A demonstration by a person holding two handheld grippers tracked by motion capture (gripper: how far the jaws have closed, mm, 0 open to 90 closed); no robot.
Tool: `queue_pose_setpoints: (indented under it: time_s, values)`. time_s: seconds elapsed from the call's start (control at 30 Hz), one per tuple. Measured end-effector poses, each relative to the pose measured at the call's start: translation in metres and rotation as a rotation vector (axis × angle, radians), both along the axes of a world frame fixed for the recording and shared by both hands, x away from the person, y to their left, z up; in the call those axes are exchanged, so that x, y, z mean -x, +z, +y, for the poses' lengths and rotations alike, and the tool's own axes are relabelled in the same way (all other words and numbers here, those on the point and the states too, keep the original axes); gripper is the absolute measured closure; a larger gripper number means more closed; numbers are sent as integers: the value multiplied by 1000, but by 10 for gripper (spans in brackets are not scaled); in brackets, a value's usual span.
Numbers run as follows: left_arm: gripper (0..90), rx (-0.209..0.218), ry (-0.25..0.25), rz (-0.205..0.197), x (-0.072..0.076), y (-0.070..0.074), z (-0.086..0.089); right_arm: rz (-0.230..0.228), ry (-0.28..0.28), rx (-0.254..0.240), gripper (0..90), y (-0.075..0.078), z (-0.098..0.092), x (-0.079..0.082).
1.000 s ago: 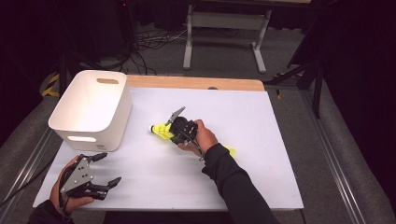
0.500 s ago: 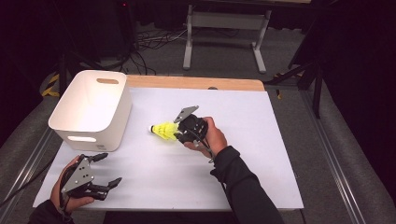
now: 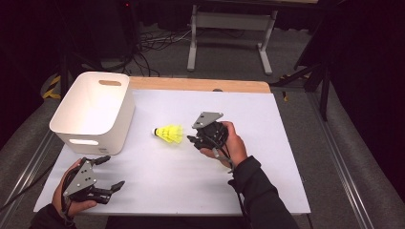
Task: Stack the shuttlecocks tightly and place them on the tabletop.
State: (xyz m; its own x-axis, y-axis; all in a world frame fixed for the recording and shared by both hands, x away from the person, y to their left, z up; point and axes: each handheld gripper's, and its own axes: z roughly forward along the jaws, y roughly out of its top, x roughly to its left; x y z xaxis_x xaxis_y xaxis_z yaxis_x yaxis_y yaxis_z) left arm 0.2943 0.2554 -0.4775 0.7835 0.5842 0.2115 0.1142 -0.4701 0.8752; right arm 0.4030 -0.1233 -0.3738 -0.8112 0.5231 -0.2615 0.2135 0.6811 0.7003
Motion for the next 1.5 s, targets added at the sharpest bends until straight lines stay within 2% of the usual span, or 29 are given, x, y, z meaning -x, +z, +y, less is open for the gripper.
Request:
queue_pose_setpoints:
  time_s: [0.17, 0.27, 0.5, 0.77, 0.87, 0.97, 1.27, 1.43, 1.5]
  values:
    - [84, -2, -3, -3, 0, 0, -1, -23, 7, -22, 535, 5, -11, 10]
    - [83, -3, -4, -7, 1, 1, 0, -32, -4, -16, 517, 5, -17, 14]
    - [83, 3, -4, -6, 1, 1, 1, -38, -34, -36, 487, 4, -30, 19]
    - [83, 1, -3, -5, 1, 1, 0, -51, -108, -74, 412, -8, -55, 34]
    - [83, -3, -5, -3, 0, 0, 0, -65, -137, -106, 398, -13, -66, 42]
    - [82, -11, -8, -6, 1, 1, 0, -89, -160, -100, 359, -16, -73, 49]
    - [82, 0, -10, -9, 1, 0, 0, -122, -200, -126, 282, -27, -88, 65]
    - [82, -3, -11, -10, 1, 0, 0, -142, -203, -136, 286, -40, -92, 76]
    - [82, -11, -13, -12, 1, 1, 0, -135, -204, -146, 297, -46, -94, 80]
